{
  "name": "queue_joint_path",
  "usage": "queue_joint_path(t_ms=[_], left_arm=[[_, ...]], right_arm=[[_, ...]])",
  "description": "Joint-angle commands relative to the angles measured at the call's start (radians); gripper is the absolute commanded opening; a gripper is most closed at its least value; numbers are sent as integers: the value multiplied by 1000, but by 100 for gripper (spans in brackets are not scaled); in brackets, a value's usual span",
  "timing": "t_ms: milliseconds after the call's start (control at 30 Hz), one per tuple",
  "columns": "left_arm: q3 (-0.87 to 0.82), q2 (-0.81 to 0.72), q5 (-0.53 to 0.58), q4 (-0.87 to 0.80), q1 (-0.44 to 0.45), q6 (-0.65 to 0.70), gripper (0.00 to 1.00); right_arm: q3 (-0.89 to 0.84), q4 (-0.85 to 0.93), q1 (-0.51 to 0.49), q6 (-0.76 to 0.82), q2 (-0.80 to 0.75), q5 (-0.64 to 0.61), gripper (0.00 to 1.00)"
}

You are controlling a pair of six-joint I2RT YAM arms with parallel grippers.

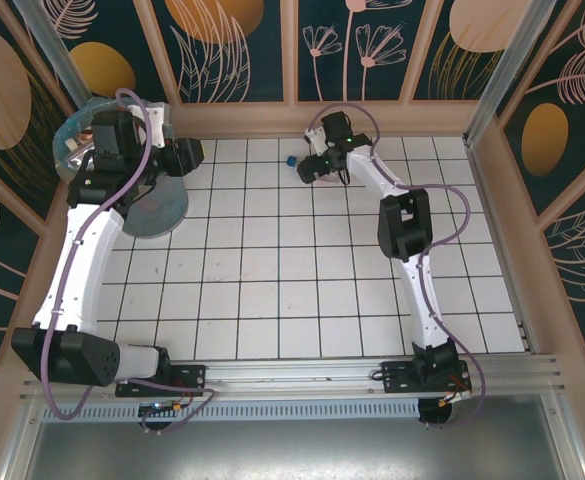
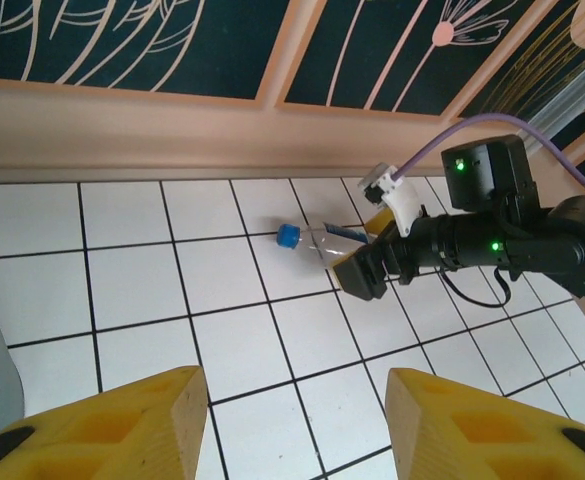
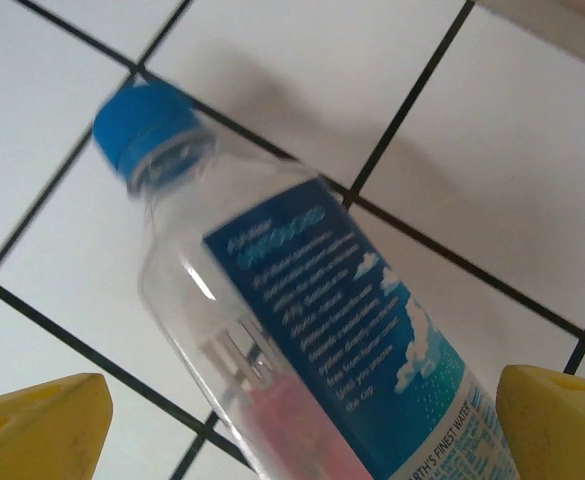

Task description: Put the plastic bottles in the bin

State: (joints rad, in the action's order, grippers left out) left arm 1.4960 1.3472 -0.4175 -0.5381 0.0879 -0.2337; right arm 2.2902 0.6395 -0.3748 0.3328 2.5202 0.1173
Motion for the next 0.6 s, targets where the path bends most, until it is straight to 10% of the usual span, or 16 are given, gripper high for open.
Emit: queue_joint_path(t_ms=[0,567], left_arm=[[2,-2,-23,60,3,-3,52],[4,-53,-69,159,2,-77,64]], right_arm=[[11,84,4,64,38,-27,97],[-210,18,-8,-91,-283,36,58]])
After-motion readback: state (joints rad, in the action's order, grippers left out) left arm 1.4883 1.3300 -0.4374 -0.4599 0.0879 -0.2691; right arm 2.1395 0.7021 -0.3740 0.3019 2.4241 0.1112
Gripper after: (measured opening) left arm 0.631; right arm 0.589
